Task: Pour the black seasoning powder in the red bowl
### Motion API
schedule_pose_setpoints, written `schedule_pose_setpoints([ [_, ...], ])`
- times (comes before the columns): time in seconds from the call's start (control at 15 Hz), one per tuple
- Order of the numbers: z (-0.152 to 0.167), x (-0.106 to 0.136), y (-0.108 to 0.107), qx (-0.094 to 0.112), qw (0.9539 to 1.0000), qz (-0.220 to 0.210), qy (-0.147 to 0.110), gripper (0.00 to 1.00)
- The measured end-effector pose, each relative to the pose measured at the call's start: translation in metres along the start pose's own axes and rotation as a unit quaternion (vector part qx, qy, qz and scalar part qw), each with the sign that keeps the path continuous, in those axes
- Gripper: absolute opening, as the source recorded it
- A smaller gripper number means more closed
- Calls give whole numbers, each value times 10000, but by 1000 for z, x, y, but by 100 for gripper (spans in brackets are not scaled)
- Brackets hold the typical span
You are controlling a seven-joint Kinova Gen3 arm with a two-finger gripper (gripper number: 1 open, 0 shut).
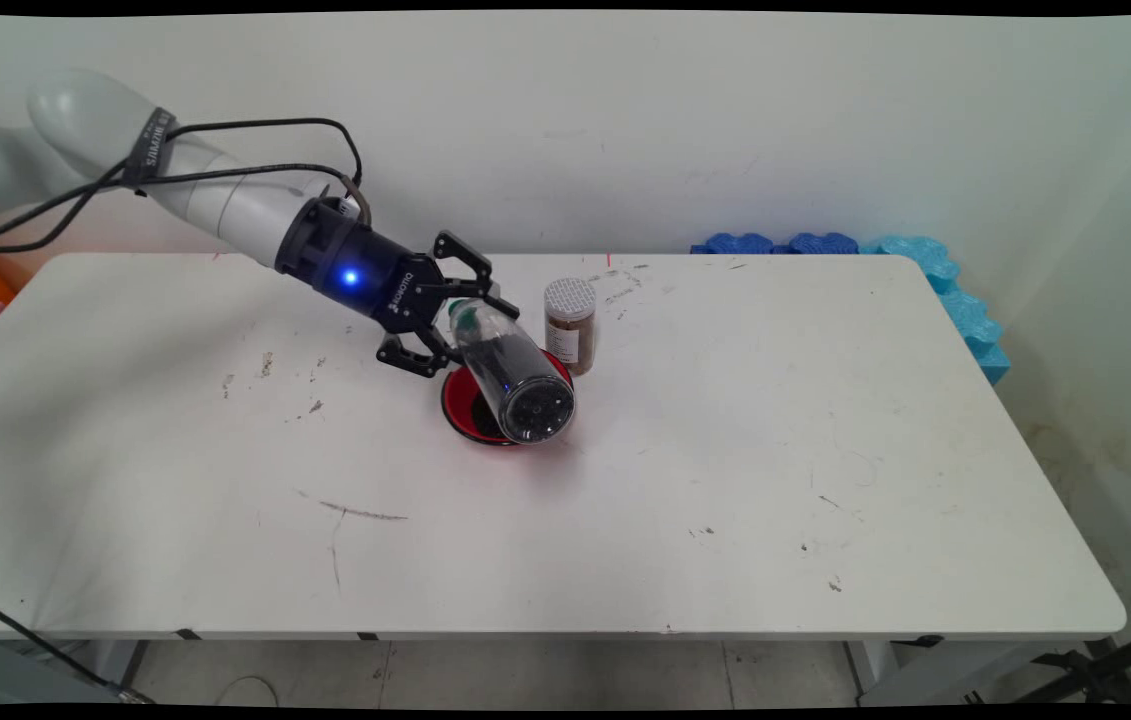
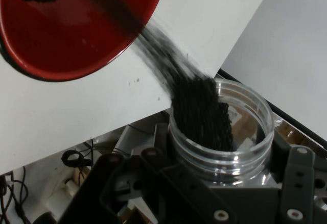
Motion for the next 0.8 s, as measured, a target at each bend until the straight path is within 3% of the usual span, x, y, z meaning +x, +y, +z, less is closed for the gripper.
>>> schedule_pose_setpoints([
  [0.8,0,-5,3,-42,10000,9,1,0],
])
